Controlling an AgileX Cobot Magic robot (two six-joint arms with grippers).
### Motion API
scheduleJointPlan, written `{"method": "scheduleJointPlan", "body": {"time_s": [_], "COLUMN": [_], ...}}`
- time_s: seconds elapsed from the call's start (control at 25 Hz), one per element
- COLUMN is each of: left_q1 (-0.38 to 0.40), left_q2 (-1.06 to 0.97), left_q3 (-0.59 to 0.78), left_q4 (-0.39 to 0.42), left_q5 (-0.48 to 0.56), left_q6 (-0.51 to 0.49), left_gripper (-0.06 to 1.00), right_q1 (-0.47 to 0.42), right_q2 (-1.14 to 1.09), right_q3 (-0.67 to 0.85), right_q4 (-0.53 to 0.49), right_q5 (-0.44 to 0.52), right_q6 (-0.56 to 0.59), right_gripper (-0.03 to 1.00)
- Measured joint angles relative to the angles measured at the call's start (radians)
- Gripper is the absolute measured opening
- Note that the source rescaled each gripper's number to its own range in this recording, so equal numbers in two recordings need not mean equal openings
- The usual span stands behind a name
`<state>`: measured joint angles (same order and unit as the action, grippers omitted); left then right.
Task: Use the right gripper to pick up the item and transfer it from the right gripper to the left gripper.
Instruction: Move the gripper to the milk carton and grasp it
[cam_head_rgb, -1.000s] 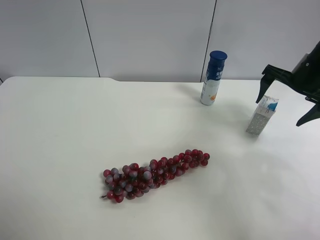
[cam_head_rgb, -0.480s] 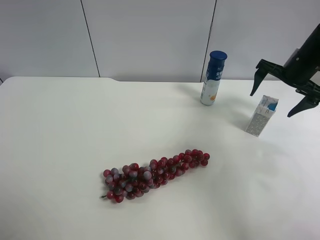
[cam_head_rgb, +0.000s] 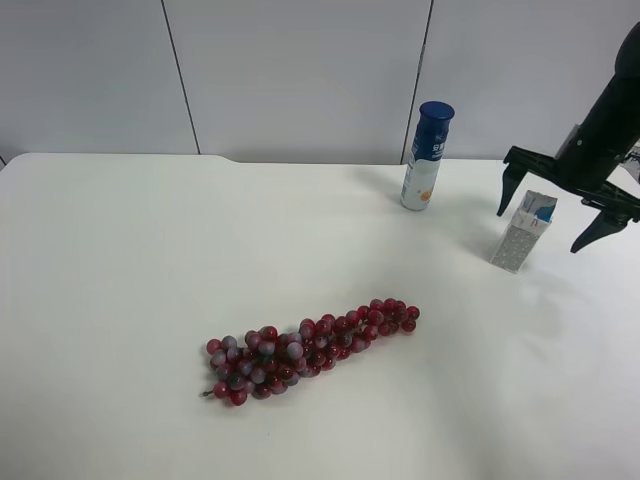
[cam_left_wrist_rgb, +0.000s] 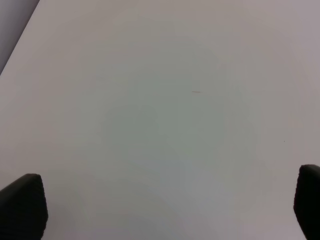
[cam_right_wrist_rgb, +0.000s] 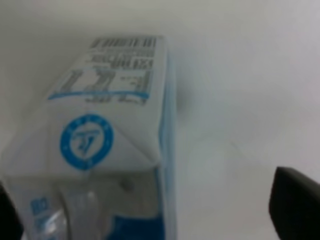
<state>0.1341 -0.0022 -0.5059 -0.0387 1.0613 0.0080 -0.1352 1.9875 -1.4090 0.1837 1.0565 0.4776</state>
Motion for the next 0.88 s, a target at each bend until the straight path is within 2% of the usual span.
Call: {"method": "scheduleJointPlan", "body": {"time_s": [0.52,0.64,0.72,0.8,0.84,0.88], "left_q1": [0.000,0.000,0.000,0.000,0.000,0.000], "left_q2": [0.000,0.000,0.000,0.000,0.000,0.000], "left_q3": [0.000,0.000,0.000,0.000,0.000,0.000], "left_q4": [0.000,0.000,0.000,0.000,0.000,0.000], "left_q5": [0.000,0.000,0.000,-0.001,-0.001,-0.001], "left_q6": [0.000,0.000,0.000,0.000,0.000,0.000], "left_gripper": [1.00,1.00,1.00,1.00,1.00,1.00], "right_q1": [0.000,0.000,0.000,0.000,0.000,0.000], "right_q2": [0.001,0.001,0.001,0.001,0.001,0.001], "right_q3": [0.000,0.000,0.000,0.000,0.000,0.000], "right_q4": [-0.009,-0.008,-0.003,-0.004,-0.004,-0.004], "right_q5": [0.011,0.016,0.015,0.013,0.009,0.008], "right_q6": [-0.009,-0.010,-0.010,-0.010,-0.010,-0.010], "right_gripper": [0.58,0.44,0.27,0.06,0.00,0.00]}}
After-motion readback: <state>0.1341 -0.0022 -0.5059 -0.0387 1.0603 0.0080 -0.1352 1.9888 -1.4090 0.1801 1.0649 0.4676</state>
